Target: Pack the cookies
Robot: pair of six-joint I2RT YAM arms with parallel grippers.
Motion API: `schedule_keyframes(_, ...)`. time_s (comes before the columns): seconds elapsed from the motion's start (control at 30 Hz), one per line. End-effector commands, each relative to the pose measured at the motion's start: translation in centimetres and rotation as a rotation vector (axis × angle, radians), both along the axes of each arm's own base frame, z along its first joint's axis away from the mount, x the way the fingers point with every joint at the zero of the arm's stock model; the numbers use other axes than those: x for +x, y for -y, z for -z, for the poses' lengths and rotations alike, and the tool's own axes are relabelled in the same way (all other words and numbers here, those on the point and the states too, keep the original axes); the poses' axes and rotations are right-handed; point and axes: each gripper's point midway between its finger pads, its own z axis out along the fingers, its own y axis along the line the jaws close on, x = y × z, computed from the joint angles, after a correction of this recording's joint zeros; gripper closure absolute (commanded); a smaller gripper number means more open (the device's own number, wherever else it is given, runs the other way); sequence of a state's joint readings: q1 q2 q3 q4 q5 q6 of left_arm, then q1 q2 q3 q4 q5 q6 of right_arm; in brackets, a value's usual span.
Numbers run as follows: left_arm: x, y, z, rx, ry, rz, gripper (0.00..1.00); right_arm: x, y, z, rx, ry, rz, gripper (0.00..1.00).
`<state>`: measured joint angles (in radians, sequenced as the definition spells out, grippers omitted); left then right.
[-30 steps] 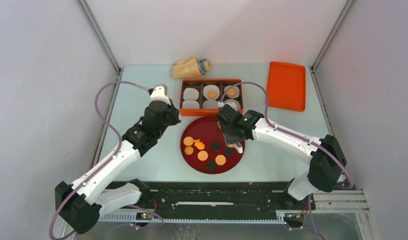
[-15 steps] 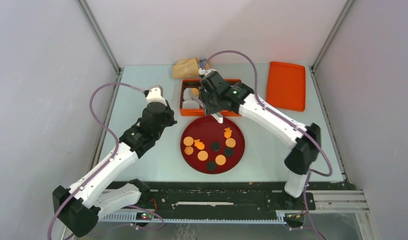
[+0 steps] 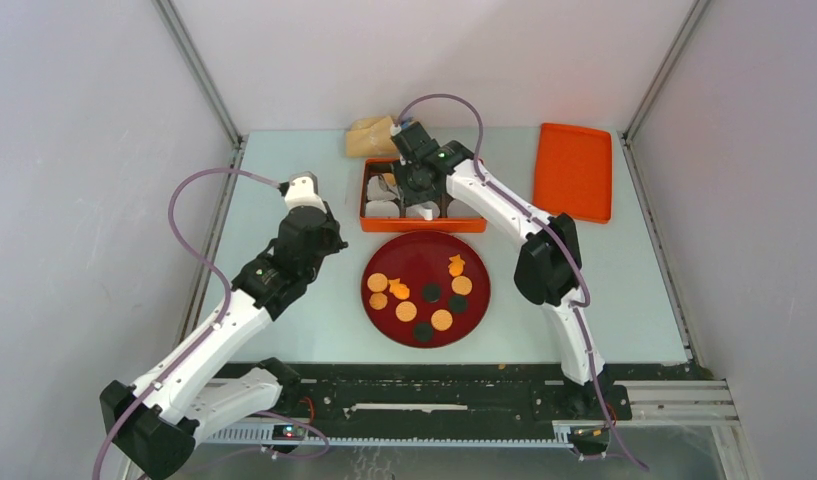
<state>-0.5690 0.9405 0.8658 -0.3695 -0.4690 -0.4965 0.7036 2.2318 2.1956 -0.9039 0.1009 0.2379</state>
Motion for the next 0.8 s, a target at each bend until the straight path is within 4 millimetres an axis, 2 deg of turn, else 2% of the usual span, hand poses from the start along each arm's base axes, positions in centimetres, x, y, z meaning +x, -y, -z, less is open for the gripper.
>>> schedule_keyframes(0.0, 0.5, -0.4, -2.6, -0.013, 0.054, -0.024, 1.00, 1.3, -0.8, -2.9, 0.059, 0.065, -0.033, 0.75)
schedule_keyframes(0.03, 0.5, -0.3, -2.6, -0.012, 0.053, -0.022, 0.99, 1.3, -0.8, -2.7, 0.054, 0.062, -0.033, 0.71)
schedule_keyframes(0.1, 0.6, -0.2, -2.4, -0.011, 0.048, -0.014, 0.99, 1.3, -0.8, -2.4, 0.049, 0.061, -0.036, 0.56)
schedule_keyframes(0.2, 0.7, 0.1, -2.3, -0.015, 0.044, -0.005, 0.99, 1.1, -0.9, -2.3, 0.042, 0.063, -0.045, 0.48)
schedule_keyframes(0.5, 0.8, 0.2, -2.3, -0.020, 0.048, -0.001, 0.99, 1.0, -1.0, -1.9, 0.040, 0.055, -0.043, 0.47)
schedule_keyframes(0.6, 0.8, 0.2, -2.3, -0.021, 0.047, 0.002, 0.99, 1.1, -0.5, -3.2, 0.048, 0.083, -0.021, 0.49)
schedule_keyframes(0.77, 0.7, 0.2, -2.6, -0.040, 0.062, 0.003, 0.99, -1.0, 0.5, -7.9, 0.084, 0.166, -0.023, 0.49)
